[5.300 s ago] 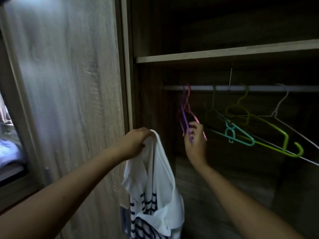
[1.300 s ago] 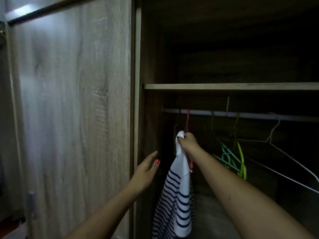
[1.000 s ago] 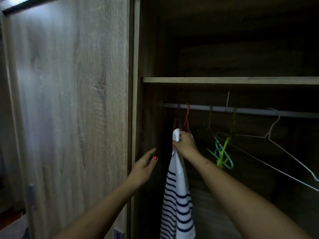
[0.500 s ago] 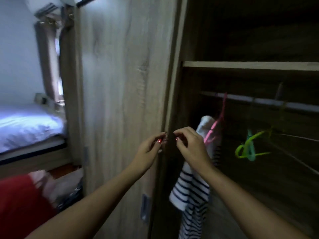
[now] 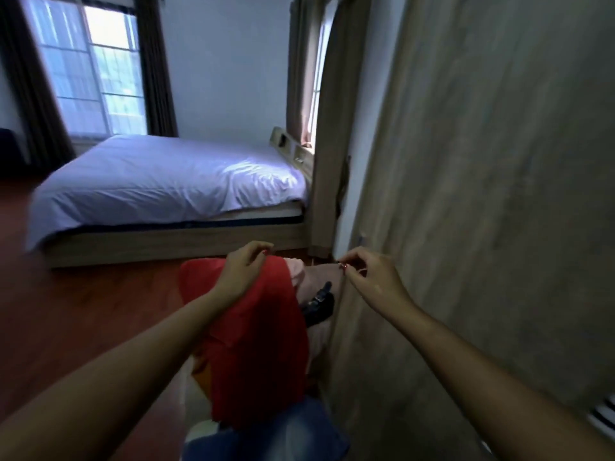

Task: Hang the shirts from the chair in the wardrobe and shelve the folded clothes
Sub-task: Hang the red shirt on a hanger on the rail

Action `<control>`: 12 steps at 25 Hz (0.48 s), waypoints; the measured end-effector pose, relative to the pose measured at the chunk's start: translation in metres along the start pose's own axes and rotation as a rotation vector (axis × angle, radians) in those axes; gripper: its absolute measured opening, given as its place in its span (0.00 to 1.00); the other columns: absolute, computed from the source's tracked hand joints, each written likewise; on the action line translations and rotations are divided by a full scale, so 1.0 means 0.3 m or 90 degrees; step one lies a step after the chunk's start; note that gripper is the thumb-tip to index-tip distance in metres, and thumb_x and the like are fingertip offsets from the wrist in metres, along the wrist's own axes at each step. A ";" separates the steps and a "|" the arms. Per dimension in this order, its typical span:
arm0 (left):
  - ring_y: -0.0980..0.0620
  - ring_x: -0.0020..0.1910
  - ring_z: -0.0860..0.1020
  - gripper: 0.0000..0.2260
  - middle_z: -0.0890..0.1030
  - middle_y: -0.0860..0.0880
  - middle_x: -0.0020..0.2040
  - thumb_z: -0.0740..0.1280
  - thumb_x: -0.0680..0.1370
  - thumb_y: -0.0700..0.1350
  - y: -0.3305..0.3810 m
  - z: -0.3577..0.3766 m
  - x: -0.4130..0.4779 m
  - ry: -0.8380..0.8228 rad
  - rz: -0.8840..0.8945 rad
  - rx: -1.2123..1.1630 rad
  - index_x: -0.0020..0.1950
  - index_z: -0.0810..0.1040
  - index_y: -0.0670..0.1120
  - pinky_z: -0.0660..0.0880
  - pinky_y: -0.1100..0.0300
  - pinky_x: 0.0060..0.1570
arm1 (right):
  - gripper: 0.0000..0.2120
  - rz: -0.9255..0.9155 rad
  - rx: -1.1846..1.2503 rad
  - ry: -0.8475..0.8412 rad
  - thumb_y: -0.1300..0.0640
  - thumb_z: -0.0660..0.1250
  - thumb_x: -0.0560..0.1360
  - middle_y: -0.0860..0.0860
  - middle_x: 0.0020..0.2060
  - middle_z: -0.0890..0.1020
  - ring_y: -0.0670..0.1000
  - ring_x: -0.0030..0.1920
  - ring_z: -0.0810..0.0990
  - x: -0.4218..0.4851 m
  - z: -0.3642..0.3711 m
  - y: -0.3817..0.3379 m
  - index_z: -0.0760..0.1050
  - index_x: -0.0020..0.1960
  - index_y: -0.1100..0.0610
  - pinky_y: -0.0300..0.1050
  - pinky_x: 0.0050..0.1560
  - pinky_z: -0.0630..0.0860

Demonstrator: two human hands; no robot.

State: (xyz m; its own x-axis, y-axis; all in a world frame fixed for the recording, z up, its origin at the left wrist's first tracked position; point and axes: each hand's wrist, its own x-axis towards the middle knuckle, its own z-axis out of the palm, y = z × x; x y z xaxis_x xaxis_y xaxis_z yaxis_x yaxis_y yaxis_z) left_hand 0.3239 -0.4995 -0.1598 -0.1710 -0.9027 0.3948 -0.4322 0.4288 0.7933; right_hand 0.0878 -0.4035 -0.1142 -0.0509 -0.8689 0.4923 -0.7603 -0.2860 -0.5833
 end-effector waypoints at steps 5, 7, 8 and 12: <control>0.42 0.57 0.78 0.10 0.82 0.40 0.56 0.64 0.77 0.38 -0.386 -0.166 0.169 0.044 -0.127 0.211 0.56 0.80 0.39 0.70 0.55 0.58 | 0.06 0.105 0.041 -0.087 0.65 0.67 0.72 0.45 0.36 0.79 0.42 0.39 0.77 0.221 0.389 0.063 0.80 0.44 0.57 0.28 0.41 0.72; 0.41 0.57 0.78 0.11 0.82 0.39 0.57 0.65 0.77 0.40 -0.502 -0.176 0.216 0.006 -0.156 0.263 0.57 0.80 0.39 0.71 0.53 0.57 | 0.08 0.141 0.048 -0.124 0.65 0.66 0.72 0.45 0.33 0.77 0.45 0.39 0.76 0.281 0.529 0.106 0.78 0.39 0.54 0.35 0.42 0.71; 0.41 0.57 0.78 0.12 0.81 0.39 0.57 0.65 0.77 0.42 -0.547 -0.170 0.231 -0.010 -0.159 0.278 0.57 0.80 0.39 0.70 0.53 0.57 | 0.08 0.159 0.040 -0.137 0.65 0.67 0.72 0.46 0.32 0.77 0.46 0.38 0.76 0.303 0.589 0.127 0.77 0.37 0.54 0.36 0.42 0.70; 0.39 0.57 0.77 0.15 0.80 0.37 0.57 0.68 0.76 0.43 -0.647 -0.124 0.267 -0.004 -0.149 0.293 0.59 0.78 0.36 0.70 0.53 0.56 | 0.06 0.218 -0.004 -0.148 0.57 0.71 0.71 0.48 0.32 0.78 0.44 0.34 0.74 0.342 0.773 0.185 0.79 0.43 0.60 0.35 0.36 0.67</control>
State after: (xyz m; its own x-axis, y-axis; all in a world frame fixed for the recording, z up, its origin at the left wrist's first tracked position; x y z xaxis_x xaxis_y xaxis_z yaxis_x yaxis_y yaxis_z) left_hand 0.4270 -0.6538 -0.2651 -0.0279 -0.9733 0.2279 -0.8046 0.1572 0.5727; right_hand 0.1905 -0.6023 -0.2460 -0.1546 -0.9818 0.1107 -0.7284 0.0376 -0.6841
